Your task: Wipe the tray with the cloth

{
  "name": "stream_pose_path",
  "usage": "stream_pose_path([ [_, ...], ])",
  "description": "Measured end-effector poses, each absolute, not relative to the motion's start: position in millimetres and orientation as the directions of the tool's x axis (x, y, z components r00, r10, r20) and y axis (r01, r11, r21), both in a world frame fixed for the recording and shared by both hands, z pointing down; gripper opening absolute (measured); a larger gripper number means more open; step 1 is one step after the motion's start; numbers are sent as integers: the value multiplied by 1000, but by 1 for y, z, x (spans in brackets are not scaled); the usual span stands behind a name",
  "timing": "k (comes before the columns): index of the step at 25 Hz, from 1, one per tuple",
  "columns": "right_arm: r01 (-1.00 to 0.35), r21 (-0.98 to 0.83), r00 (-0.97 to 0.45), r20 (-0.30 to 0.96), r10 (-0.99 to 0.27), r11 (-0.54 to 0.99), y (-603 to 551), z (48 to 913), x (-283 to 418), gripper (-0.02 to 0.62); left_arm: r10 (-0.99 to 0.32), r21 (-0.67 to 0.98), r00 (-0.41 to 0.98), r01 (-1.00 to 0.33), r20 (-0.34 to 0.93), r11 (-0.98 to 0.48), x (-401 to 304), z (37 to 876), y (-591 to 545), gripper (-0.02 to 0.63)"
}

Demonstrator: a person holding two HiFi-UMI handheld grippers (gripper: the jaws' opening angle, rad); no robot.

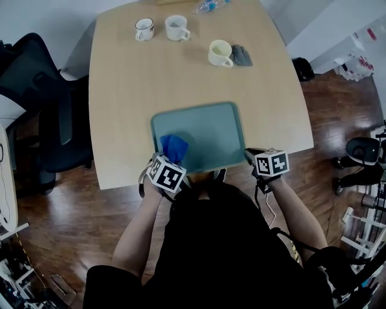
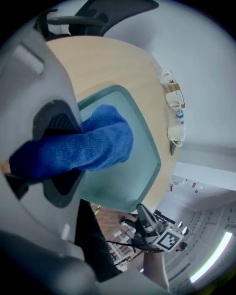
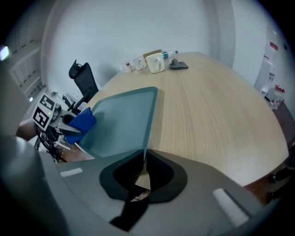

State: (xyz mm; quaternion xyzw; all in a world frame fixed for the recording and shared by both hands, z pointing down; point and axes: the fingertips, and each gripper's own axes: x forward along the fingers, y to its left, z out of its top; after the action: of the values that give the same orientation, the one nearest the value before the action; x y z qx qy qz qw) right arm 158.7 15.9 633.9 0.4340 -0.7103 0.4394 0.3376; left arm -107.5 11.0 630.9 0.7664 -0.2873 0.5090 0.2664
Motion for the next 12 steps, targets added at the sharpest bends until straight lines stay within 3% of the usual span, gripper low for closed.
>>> stream_pose_path([
  [6, -872, -468, -488, 809, -328, 145, 16, 637, 154, 17, -47, 220, 405, -587, 913, -779, -1, 629, 31, 176],
  [12, -848, -509, -528, 791, -310, 147, 14, 638, 154, 17, -22, 159, 405, -407, 914, -900, 98, 632, 36, 176],
])
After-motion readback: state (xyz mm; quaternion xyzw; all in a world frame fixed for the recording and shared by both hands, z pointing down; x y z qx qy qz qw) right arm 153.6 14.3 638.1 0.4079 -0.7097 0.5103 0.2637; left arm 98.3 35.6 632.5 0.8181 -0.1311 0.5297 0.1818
